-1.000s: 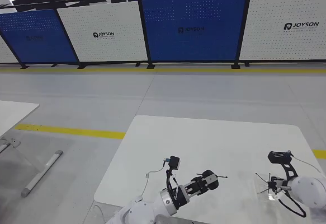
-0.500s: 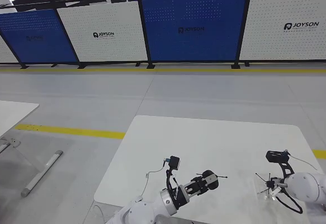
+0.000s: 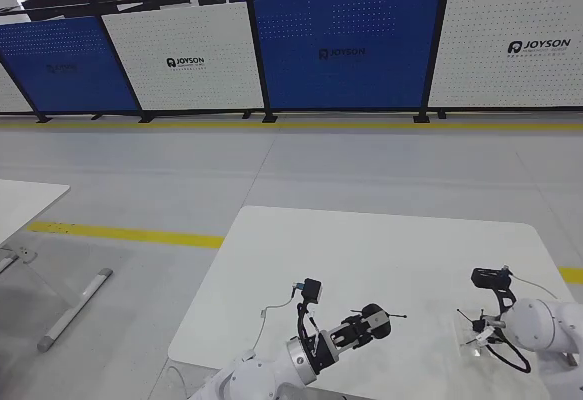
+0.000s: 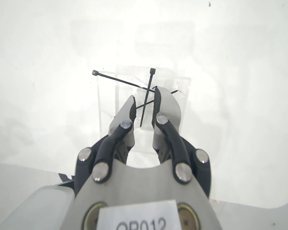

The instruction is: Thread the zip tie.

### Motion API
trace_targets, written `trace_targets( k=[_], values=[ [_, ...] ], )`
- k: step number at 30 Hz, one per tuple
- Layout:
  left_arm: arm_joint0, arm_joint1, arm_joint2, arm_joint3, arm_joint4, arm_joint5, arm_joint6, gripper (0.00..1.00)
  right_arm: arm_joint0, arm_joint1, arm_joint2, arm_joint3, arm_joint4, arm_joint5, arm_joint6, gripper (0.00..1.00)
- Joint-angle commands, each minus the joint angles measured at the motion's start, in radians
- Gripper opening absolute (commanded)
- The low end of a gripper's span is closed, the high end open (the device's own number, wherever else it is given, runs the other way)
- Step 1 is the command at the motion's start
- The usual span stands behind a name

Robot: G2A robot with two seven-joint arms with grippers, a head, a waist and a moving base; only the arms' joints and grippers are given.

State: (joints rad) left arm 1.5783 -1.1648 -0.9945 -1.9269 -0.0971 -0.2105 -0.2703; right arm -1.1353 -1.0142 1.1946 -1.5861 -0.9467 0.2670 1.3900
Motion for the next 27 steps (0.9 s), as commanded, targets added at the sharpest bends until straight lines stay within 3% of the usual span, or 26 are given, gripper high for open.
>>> trace_targets(
  k=[1,27],
  values=[
    [0.000,0.000,0.000,0.000,0.000,0.000,0.000,0.00,0.008,0.002,-0.008,0.010,0.002,0.012,0.000,0.18],
    [0.000,0.000,0.000,0.000,0.000,0.000,0.000,0.00,0.080,0.019,-0.109,0.075,0.043,0.059,0.000,0.12]
  ],
)
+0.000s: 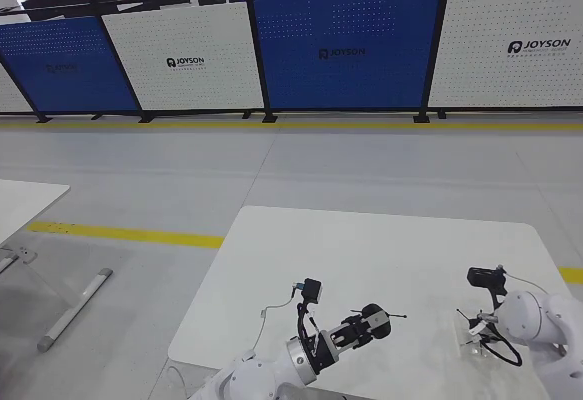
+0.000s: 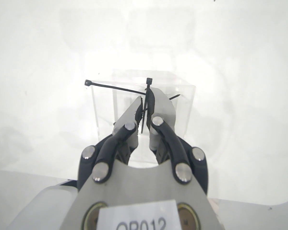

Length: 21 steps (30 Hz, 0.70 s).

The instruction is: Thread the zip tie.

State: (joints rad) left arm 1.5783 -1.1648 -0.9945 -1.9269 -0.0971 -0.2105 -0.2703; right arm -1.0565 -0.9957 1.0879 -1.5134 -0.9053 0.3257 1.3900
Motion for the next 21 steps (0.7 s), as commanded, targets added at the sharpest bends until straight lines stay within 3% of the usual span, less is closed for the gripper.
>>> trace_targets(
  k=[1,7,21],
  values=[
    [0.000,0.000,0.000,0.000,0.000,0.000,0.000,0.00,0.003,0.001,-0.005,0.003,0.003,0.001,0.000,0.11],
    [0.000,0.000,0.000,0.000,0.000,0.000,0.000,0.00,0.010,0.007,-0.016,0.006,0.009,0.010,0.000,0.00],
    [0.000,0.000,0.000,0.000,0.000,0.000,0.000,0.00,-0.025,0.031,0.024,-0.052,0.029,0.014,0.000,0.00]
  ],
)
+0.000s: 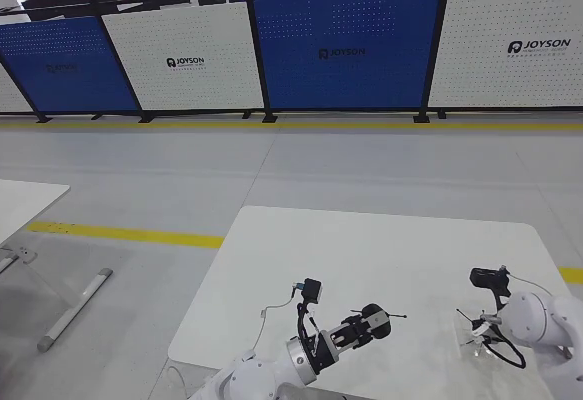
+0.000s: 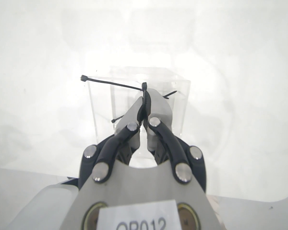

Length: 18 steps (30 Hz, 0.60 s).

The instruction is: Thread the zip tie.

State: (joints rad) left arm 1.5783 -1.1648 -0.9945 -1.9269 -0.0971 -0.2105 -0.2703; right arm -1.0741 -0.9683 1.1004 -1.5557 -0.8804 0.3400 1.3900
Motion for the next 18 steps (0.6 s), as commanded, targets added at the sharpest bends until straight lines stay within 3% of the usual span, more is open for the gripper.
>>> trace_targets(
  k=[1,6,10,18],
  values=[
    [0.000,0.000,0.000,0.000,0.000,0.000,0.000,0.00,-0.014,0.006,0.025,-0.023,0.010,0.000,0.000,0.00],
    [0.000,0.000,0.000,0.000,0.000,0.000,0.000,0.00,-0.101,0.023,0.142,-0.109,0.072,-0.011,-0.068,0.00],
    [0.000,0.000,0.000,0.000,0.000,0.000,0.000,0.00,-0.219,0.034,0.262,-0.196,0.145,-0.008,-0.174,0.00],
    [0.000,0.000,0.000,0.000,0.000,0.000,0.000,0.00,-0.236,0.036,0.274,-0.208,0.154,-0.024,-0.181,0.00]
  ],
)
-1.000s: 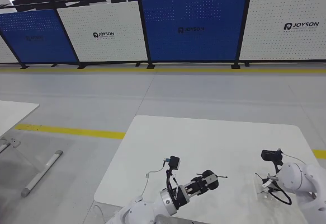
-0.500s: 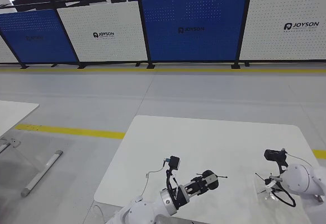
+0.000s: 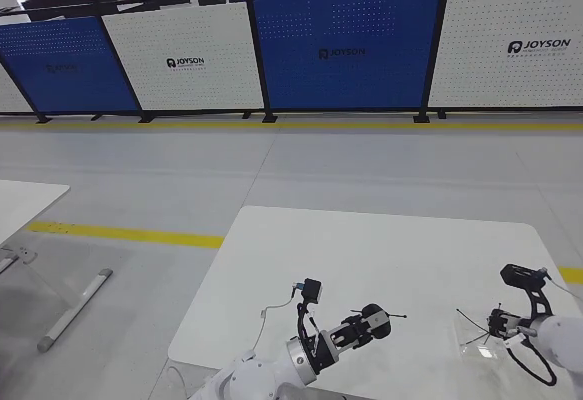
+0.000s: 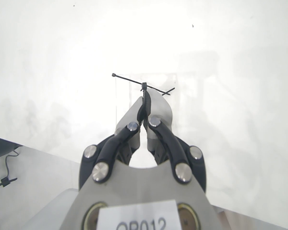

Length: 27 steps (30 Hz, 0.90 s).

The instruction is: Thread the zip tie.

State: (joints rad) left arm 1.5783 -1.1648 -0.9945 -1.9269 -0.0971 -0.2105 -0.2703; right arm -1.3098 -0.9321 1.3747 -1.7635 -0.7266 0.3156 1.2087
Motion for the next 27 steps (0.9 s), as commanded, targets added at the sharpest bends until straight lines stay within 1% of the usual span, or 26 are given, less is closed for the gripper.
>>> trace_targets(
  k=[1,12,13,15,18,20,22,25,27],
  values=[
    [0.000,0.000,0.000,0.000,0.000,0.000,0.000,0.00,0.000,0.000,0.000,0.000,0.000,0.000,0.000,0.00],
    [0.000,0.000,0.000,0.000,0.000,0.000,0.000,0.00,0.000,0.000,0.000,0.000,0.000,0.000,0.000,0.00],
    [0.000,0.000,0.000,0.000,0.000,0.000,0.000,0.00,-0.003,-0.001,0.003,-0.003,0.003,-0.002,-0.021,0.00],
    [0.000,0.000,0.000,0.000,0.000,0.000,0.000,0.00,-0.023,-0.002,0.023,-0.011,0.026,-0.002,-0.075,0.00],
    [0.000,0.000,0.000,0.000,0.000,0.000,0.000,0.00,-0.071,0.001,0.093,-0.035,0.094,-0.015,-0.128,0.00],
    [0.000,0.000,0.000,0.000,0.000,0.000,0.000,0.00,-0.115,0.002,0.143,-0.060,0.134,-0.026,-0.171,0.00],
    [0.000,0.000,0.000,0.000,0.000,0.000,0.000,0.00,-0.164,0.001,0.186,-0.090,0.169,-0.030,-0.236,0.00],
    [0.000,0.000,0.000,0.000,0.000,0.000,0.000,0.00,-0.228,0.001,0.220,-0.129,0.187,-0.064,-0.289,0.00],
    [0.000,0.000,0.000,0.000,0.000,0.000,0.000,0.00,-0.234,0.001,0.223,-0.133,0.187,-0.068,-0.294,0.00]
  ],
)
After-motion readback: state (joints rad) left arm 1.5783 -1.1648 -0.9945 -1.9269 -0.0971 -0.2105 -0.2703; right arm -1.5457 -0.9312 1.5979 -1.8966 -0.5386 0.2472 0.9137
